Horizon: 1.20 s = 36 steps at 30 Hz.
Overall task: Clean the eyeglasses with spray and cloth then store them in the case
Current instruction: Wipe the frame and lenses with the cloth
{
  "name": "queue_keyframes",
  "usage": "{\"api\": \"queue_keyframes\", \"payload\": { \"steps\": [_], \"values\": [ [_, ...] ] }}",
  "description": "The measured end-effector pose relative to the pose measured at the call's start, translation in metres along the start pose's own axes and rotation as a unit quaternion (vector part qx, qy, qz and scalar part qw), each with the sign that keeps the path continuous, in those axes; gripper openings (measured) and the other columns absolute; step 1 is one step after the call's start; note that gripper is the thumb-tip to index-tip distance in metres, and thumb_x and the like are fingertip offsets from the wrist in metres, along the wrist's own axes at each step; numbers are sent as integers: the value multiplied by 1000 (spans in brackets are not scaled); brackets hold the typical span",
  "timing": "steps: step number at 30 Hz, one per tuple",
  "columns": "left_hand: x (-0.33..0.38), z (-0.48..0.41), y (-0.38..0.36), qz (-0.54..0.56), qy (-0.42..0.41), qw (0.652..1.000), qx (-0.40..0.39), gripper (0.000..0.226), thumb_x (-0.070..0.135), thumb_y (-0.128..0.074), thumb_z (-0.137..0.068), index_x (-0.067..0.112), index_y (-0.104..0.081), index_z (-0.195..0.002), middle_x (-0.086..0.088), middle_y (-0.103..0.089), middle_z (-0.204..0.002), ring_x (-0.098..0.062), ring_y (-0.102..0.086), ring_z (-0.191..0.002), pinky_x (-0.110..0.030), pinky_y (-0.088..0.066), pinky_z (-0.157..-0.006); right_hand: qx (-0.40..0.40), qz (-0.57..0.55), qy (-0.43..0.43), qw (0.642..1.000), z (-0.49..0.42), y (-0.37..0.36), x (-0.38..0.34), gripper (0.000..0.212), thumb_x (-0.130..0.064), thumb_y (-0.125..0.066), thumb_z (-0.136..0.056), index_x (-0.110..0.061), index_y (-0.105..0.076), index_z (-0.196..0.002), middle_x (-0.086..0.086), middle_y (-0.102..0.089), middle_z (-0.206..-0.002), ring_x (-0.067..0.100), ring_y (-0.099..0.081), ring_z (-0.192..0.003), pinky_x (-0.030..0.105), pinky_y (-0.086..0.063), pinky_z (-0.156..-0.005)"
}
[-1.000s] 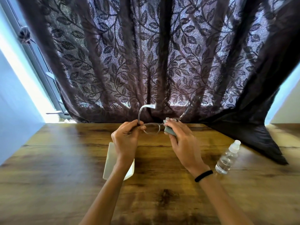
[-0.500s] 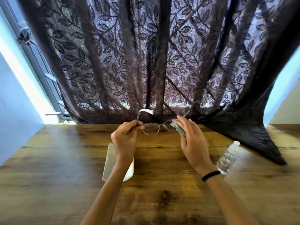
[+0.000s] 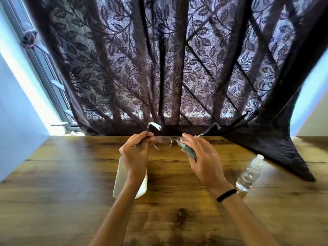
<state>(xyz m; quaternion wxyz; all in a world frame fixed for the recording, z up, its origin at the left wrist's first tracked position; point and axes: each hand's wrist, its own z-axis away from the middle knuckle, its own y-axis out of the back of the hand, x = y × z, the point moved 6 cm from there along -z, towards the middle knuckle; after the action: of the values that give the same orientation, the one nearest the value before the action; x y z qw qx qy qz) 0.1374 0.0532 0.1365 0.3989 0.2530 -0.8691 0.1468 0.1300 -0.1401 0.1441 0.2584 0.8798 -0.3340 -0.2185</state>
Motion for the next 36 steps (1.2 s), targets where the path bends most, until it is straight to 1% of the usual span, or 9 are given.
{"api": "queue_keyframes", "payload": {
  "steps": [4, 7, 11, 16, 21, 26, 31, 34, 36],
  "values": [
    [-1, 1, -2, -5, -7, 1000, -14, 31, -8, -70, -72, 18, -70, -87, 9, -68, -76, -1, -64, -69, -15, -52, -65, 31, 45, 10, 998, 4, 5, 2, 49, -12, -74, -75, -10, -52, -118, 5, -71, -97, 15, -65, -90, 31, -54, -85],
    [1, 0, -2, -5, -13, 1000, -21, 29, -8, -70, -72, 17, -70, -87, 8, -68, -74, 0, -63, -67, -15, -51, -64, 38, 64, -44, 996, 4, 7, 11, 52, -25, -70, -80, -8, -50, -125, 5, -68, -101, 15, -63, -92, 22, -47, -85],
    [5, -1, -2, 6, -14, 999, -28, 27, -8, -71, -71, 14, -70, -86, 7, -68, -74, 2, -63, -66, -16, -52, -64, 29, 71, -98, 992, 3, 6, 17, 62, -37, -57, -86, -6, -37, -136, 6, -61, -112, 16, -55, -104, 27, -48, -87],
    [6, -2, -4, 11, -11, 999, -29, 29, -13, -68, -71, 12, -69, -87, 5, -67, -74, 1, -64, -66, -18, -54, -65, -7, 42, -81, 996, -1, -4, 10, 67, -23, -62, -86, -6, -29, -141, 5, -58, -123, 15, -43, -119, 36, -42, -101],
    [5, 1, -4, 0, -9, 1000, -25, 26, -8, -70, -71, 12, -70, -87, 7, -67, -74, 1, -64, -68, -16, -53, -66, -32, -25, -68, 997, 0, -10, 6, 74, 1, -64, -78, -11, -28, -142, 5, -56, -126, 16, -52, -116, 40, -49, -96],
    [1, 4, -3, -4, 8, 1000, -28, 25, -5, -71, -71, 13, -70, -88, 4, -68, -73, -5, -66, -68, -20, -55, -65, 6, -57, -73, 996, 1, -5, 10, 63, 1, -72, -73, -9, -48, -130, 3, -66, -111, 5, -55, -106, 26, -51, -89],
    [2, 6, -4, -28, 10, 999, -36, 21, 0, -72, -71, 12, -72, -88, 3, -69, -75, -10, -67, -70, -31, -57, -66, 33, -33, -73, 996, 5, 1, 12, 49, 1, -77, -68, -7, -62, -113, 2, -71, -91, 14, -63, -89, 28, -55, -77],
    [5, 3, -5, -68, -10, 997, -43, 19, -3, -73, -71, 9, -73, -86, 5, -69, -74, -3, -66, -69, -23, -56, -66, 48, -17, -89, 995, 10, 4, 18, 43, 2, -77, -67, -5, -64, -107, 6, -71, -88, 17, -64, -82, 26, -55, -70],
    [8, 0, -3, -98, -31, 994, -46, 17, -4, -73, -70, 7, -73, -83, 5, -68, -74, 6, -63, -69, -9, -49, -65, 63, -45, -132, 988, 15, 7, 28, 38, 1, -76, -69, -4, -64, -104, 8, -70, -90, 14, -63, -80, 21, -53, -68]
  ]
}}
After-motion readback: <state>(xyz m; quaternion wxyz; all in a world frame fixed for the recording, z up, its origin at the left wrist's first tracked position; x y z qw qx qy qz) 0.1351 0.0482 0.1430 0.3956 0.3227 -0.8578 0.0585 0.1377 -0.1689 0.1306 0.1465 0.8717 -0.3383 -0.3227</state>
